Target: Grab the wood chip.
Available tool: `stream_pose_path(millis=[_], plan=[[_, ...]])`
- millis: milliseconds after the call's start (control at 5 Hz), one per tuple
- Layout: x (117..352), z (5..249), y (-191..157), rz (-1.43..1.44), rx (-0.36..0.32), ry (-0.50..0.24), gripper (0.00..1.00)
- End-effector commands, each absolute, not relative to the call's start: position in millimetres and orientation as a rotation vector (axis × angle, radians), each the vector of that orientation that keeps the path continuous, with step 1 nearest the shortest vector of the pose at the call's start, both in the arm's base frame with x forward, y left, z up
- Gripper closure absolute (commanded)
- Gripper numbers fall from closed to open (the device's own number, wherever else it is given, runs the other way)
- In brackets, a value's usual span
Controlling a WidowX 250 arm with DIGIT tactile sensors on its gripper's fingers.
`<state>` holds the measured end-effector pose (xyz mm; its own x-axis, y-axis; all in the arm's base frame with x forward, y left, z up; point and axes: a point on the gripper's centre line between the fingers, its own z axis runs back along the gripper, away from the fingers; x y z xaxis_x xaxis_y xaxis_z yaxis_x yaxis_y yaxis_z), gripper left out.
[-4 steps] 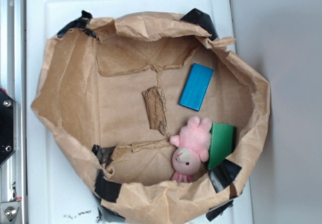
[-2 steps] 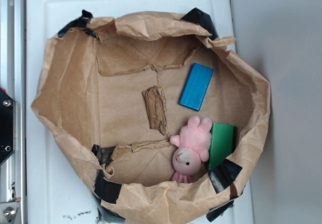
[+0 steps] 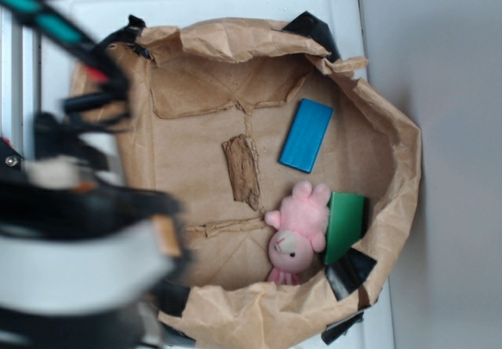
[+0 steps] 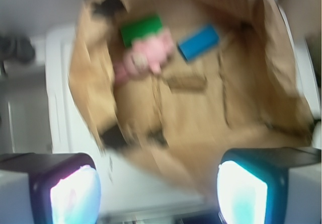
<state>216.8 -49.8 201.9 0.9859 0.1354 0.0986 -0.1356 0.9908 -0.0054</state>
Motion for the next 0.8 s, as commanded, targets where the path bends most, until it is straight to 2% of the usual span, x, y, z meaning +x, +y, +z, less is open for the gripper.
stream_pose_path(millis=[0,400,600], plan=[[270,183,-27,0.489,0.006,-0.186,0.0],[270,183,-27,0.489,0.006,-0.186,0.0],[267,184,3,0.757,-0.149,-0.122,0.0]])
